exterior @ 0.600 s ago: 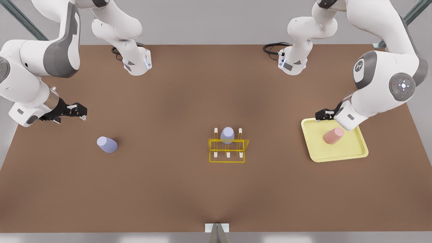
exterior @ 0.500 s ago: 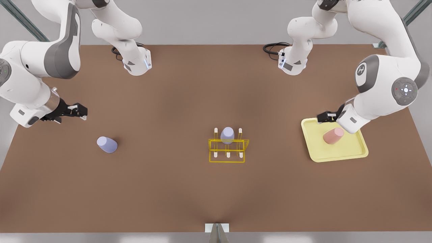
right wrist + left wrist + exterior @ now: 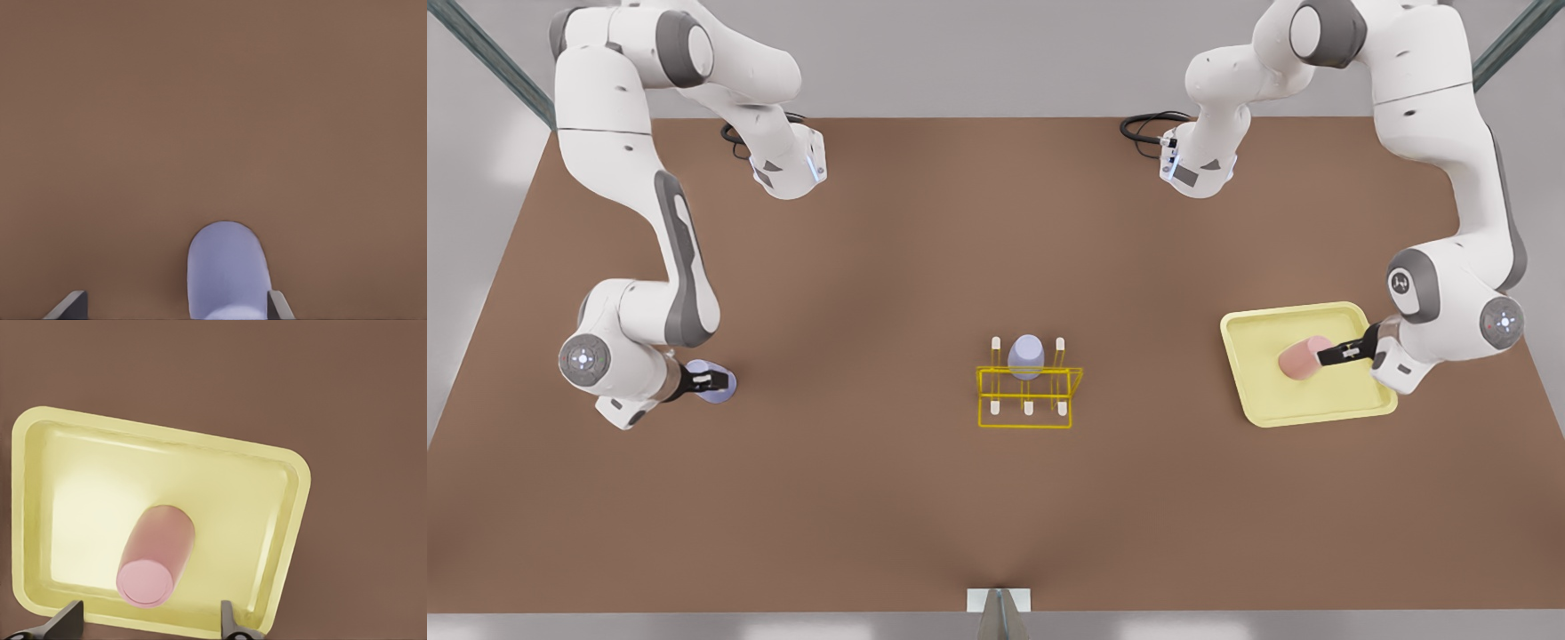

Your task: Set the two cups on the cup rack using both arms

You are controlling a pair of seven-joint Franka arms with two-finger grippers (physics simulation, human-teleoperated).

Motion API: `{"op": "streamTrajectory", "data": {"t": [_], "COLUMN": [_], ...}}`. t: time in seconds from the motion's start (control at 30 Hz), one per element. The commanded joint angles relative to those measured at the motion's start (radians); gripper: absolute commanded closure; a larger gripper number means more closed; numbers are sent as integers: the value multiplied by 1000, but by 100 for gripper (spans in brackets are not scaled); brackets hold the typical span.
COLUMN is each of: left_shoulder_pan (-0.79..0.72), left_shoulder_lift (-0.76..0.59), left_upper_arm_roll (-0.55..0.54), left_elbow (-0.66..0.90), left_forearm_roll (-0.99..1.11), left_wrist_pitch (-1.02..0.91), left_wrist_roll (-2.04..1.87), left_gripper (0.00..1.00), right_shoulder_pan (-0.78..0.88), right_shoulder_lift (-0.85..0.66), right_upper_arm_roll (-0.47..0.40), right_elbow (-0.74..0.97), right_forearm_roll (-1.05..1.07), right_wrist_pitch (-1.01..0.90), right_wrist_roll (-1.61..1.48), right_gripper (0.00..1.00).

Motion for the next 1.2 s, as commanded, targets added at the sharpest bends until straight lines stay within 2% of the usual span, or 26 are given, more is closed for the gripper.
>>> {"op": "streamTrajectory", "data": {"t": [0.0, 0.1, 0.23, 0.27, 0.47, 0.53, 1.0, 1.1, 1.17], "left_shoulder_pan": [-2, -7, -5, -1, -1, -4, -19, -16, -16], "left_shoulder_lift": [0, 13, 51, 68, 99, 108, 126, 126, 125], "left_upper_arm_roll": [5, 5, 5, 5, 25, 25, 28, 28, 28], "left_elbow": [-25, -85, -90, -94, -123, -132, -163, -162, -159], "left_forearm_roll": [6, 49, 51, 51, 52, 52, 49, 51, 51], "left_wrist_pitch": [122, 122, 187, 188, 188, 188, 249, 249, 249], "left_wrist_roll": [103, 193, 198, 200, 200, 200, 198, 198, 198], "left_gripper": [0, 0, 0, 0, 0, 0, 1, 6, 6], "right_shoulder_pan": [-12, -42, -73, -75, -84, -84, -102, -110, -110], "right_shoulder_lift": [-10, -27, -74, -86, -80, -76, -28, -24, -25], "right_upper_arm_roll": [0, 0, -1, -1, -1, -1, 0, 0, 0], "right_elbow": [-30, -61, -150, -231, -276, -328, -394, -393, -393], "right_forearm_roll": [33, 44, 50, 50, 53, 53, 53, 52, 51], "right_wrist_pitch": [138, 138, 167, 281, 350, 436, 526, 526, 526], "right_wrist_roll": [-83, -139, -159, -159, -159, -157, -154, -156, -153], "right_gripper": [0, 0, 0, 0, 0, 0, 0, 0, 5]}}
